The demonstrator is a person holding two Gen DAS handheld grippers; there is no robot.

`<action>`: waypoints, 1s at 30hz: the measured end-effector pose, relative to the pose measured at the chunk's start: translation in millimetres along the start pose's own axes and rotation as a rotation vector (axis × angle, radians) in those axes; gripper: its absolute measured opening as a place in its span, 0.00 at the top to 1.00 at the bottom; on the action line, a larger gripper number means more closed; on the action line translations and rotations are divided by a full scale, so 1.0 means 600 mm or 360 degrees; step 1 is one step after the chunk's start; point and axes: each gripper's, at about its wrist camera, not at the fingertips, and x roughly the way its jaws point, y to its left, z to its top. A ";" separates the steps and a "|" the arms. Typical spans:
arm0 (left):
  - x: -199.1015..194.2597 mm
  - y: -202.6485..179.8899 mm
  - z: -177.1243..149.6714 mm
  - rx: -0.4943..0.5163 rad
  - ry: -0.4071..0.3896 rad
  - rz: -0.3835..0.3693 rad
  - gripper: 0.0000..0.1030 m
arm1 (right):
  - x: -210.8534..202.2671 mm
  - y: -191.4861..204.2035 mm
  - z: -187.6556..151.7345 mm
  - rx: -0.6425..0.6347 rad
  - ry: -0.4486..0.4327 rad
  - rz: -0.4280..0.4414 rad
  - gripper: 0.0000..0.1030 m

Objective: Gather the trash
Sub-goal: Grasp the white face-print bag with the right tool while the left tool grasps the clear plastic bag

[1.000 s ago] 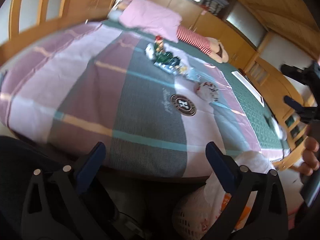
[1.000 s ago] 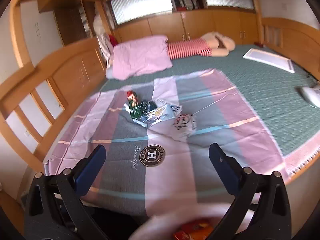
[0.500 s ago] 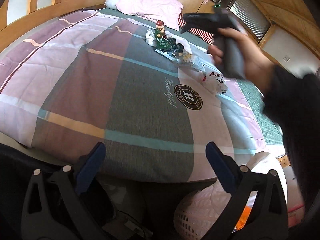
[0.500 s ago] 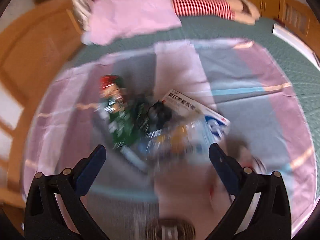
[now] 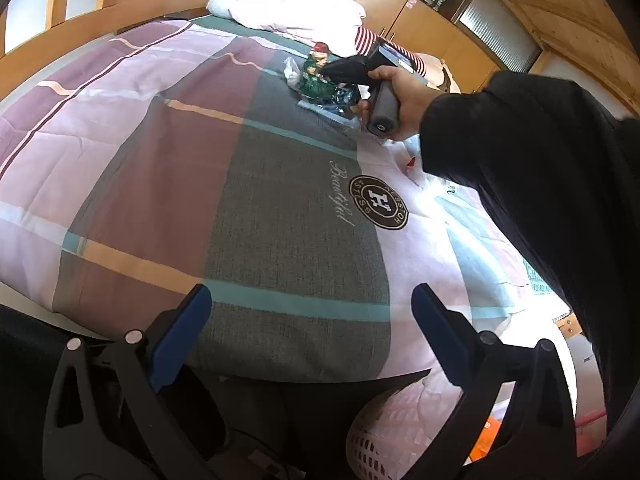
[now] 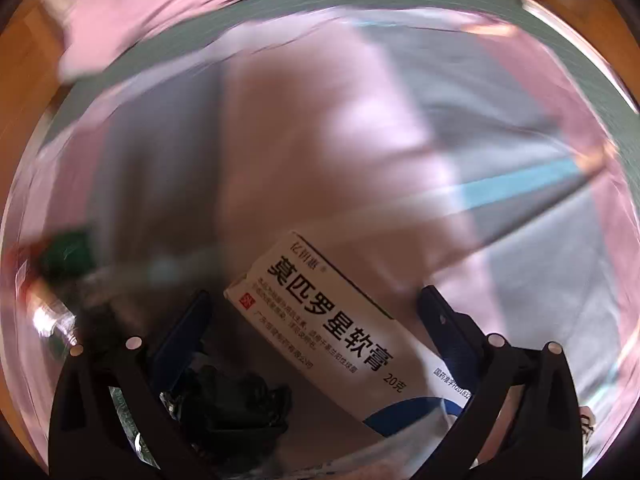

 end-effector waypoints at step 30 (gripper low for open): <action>0.050 0.049 0.186 0.0003 0.0028 0.0009 0.04 | -0.321 -0.210 -0.219 -0.0209 -0.0195 0.0204 0.03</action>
